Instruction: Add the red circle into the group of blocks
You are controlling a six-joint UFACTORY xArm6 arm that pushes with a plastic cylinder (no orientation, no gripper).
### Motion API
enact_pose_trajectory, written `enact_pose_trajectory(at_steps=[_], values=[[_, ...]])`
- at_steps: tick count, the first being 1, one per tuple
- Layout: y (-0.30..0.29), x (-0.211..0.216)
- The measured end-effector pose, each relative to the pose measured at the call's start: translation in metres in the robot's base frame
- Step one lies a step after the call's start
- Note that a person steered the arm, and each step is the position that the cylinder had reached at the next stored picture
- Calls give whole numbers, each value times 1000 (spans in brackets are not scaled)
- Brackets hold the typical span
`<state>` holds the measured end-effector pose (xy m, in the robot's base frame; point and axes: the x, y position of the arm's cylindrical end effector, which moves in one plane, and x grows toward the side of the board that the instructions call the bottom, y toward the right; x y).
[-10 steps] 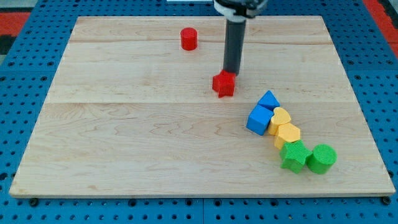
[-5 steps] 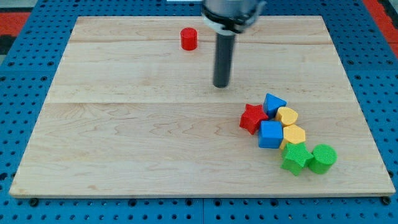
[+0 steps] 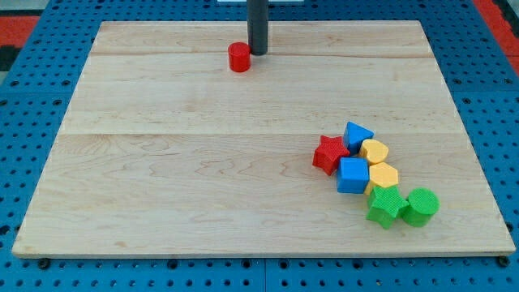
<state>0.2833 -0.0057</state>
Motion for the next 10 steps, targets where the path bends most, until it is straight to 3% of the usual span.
enact_pose_trajectory(at_steps=[1,2,4,5,7,8,9,10], values=[[-12,30],[-99,2],[-204,-14],[-231,-52],[-70,-43],[-32,-35],[11,-64],[12,-25]])
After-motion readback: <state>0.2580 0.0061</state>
